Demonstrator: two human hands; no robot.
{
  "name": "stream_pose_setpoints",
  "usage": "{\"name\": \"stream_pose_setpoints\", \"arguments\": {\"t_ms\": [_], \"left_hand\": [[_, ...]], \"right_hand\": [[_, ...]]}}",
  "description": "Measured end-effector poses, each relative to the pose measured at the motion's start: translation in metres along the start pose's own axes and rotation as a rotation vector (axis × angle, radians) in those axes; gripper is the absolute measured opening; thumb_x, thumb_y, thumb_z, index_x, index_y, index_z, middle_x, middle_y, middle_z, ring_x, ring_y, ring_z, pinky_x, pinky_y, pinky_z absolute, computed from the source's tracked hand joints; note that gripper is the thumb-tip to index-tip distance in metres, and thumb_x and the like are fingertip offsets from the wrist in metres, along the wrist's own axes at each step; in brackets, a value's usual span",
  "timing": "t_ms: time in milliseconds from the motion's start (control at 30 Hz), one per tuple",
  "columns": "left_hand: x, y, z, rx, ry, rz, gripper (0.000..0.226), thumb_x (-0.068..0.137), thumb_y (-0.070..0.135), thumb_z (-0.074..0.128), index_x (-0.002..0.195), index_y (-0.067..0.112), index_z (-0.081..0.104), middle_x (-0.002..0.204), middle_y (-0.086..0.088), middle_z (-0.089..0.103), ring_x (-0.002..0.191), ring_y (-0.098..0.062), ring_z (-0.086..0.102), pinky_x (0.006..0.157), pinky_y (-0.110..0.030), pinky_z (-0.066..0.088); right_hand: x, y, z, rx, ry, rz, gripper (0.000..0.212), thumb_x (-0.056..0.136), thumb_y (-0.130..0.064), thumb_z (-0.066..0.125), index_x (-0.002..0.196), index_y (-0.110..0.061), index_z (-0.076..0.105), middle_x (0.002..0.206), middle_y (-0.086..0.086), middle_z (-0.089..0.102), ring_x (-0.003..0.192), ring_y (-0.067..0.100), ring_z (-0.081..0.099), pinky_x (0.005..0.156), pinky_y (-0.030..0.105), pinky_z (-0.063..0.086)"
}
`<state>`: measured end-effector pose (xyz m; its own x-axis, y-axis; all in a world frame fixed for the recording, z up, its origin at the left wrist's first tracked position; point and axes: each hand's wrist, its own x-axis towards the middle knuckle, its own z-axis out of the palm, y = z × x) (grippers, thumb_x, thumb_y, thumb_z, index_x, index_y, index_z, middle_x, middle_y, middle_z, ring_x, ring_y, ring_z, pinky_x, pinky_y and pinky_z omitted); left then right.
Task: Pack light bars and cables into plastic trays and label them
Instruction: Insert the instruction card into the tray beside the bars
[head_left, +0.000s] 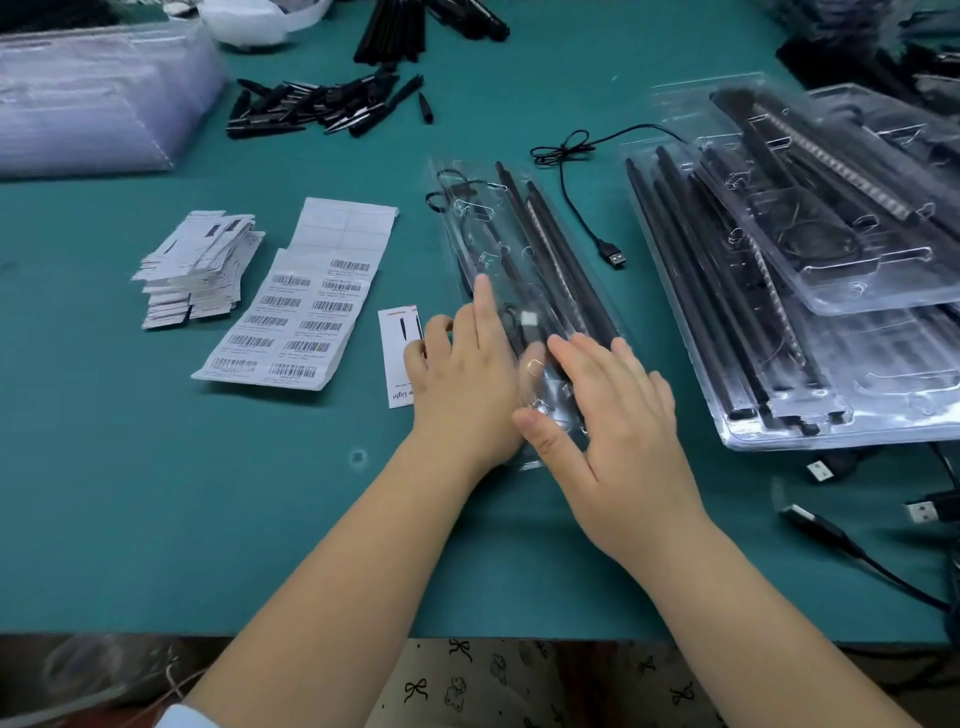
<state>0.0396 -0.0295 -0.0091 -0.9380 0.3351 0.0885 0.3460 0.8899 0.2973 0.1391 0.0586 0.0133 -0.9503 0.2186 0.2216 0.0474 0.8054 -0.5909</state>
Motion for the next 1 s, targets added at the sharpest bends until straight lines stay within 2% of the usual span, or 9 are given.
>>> {"name": "stream_pose_setpoints", "arguments": {"t_ms": [100,167,233,333,467,600,733,867,1000], "left_hand": [[-0.003,0.001,0.002,-0.088,-0.064,-0.010,0.079,0.089,0.052,0.021,0.150,0.012,-0.009,0.145,-0.005,0.040,0.141,-0.023,0.007,0.108,-0.041,0.005],[-0.003,-0.004,-0.002,-0.144,-0.091,0.010,0.073,0.093,0.051,0.030,0.150,0.014,0.003,0.145,-0.006,0.041,0.141,-0.024,0.007,0.109,-0.043,0.009],[-0.003,-0.011,-0.006,-0.086,-0.132,0.024,0.074,0.091,0.061,0.026,0.149,0.018,0.011,0.154,-0.006,0.020,0.139,-0.025,0.005,0.111,-0.046,0.012],[-0.006,-0.014,-0.008,0.127,-0.195,0.058,0.085,0.082,0.068,0.004,0.152,0.021,-0.006,0.157,0.002,-0.019,0.142,-0.024,-0.014,0.115,-0.048,-0.001],[-0.006,-0.014,-0.004,0.184,-0.191,0.091,0.079,0.084,0.061,-0.003,0.147,0.019,-0.025,0.156,0.002,-0.027,0.143,-0.024,-0.025,0.114,-0.048,-0.013],[0.001,-0.016,-0.009,-0.017,-0.233,0.173,0.061,0.101,0.034,0.022,0.152,0.019,-0.007,0.160,-0.002,-0.016,0.145,-0.022,-0.018,0.117,-0.044,-0.008],[0.004,-0.025,-0.021,-0.211,-0.202,0.209,0.072,0.086,0.035,0.028,0.153,0.021,0.009,0.161,0.004,-0.009,0.146,-0.015,-0.009,0.118,-0.038,0.000],[0.000,-0.045,-0.041,-0.545,-0.235,0.107,0.077,0.074,0.032,0.035,0.150,0.026,0.027,0.159,0.012,0.013,0.138,0.008,0.009,0.111,-0.018,0.006],[0.004,-0.067,-0.053,-0.385,-0.084,0.079,0.055,0.082,0.020,0.052,0.136,0.028,0.049,0.145,0.006,0.038,0.136,-0.012,0.026,0.111,-0.026,0.018]], "right_hand": [[0.001,0.001,0.002,-0.083,-0.045,-0.010,0.084,0.078,-0.071,0.016,0.145,-0.023,0.031,0.153,-0.002,0.028,0.145,0.024,0.007,0.114,0.049,0.002],[0.001,0.001,0.002,-0.084,-0.054,-0.007,0.085,0.077,-0.072,0.015,0.146,-0.024,0.031,0.153,-0.003,0.027,0.145,0.023,0.006,0.115,0.048,0.001],[0.001,0.000,0.002,-0.078,-0.052,-0.005,0.086,0.077,-0.073,0.016,0.145,-0.023,0.032,0.153,-0.003,0.028,0.145,0.024,0.007,0.114,0.049,0.001],[0.000,0.001,0.002,-0.125,-0.076,-0.011,0.088,0.076,-0.074,0.015,0.146,-0.024,0.031,0.153,-0.003,0.027,0.145,0.024,0.006,0.114,0.049,-0.001],[0.000,0.000,0.002,-0.156,-0.098,-0.012,0.086,0.081,-0.079,0.020,0.146,-0.024,0.029,0.154,-0.003,0.025,0.145,0.024,0.003,0.114,0.048,-0.003],[0.000,0.000,0.000,-0.144,-0.087,-0.016,0.089,0.079,-0.079,0.019,0.146,-0.022,0.031,0.153,-0.002,0.027,0.145,0.025,0.006,0.114,0.049,-0.001],[0.000,0.001,0.000,-0.118,-0.068,-0.009,0.086,0.077,-0.073,0.014,0.146,-0.024,0.030,0.153,-0.004,0.027,0.145,0.023,0.006,0.114,0.047,-0.001],[-0.001,0.003,0.000,-0.114,-0.081,-0.012,0.085,0.077,-0.073,0.013,0.146,-0.025,0.029,0.154,-0.004,0.025,0.145,0.022,0.005,0.114,0.045,-0.003],[0.000,0.003,0.000,-0.110,-0.082,-0.014,0.085,0.078,-0.073,0.014,0.146,-0.025,0.029,0.153,-0.004,0.025,0.145,0.022,0.005,0.114,0.045,-0.004]]}}
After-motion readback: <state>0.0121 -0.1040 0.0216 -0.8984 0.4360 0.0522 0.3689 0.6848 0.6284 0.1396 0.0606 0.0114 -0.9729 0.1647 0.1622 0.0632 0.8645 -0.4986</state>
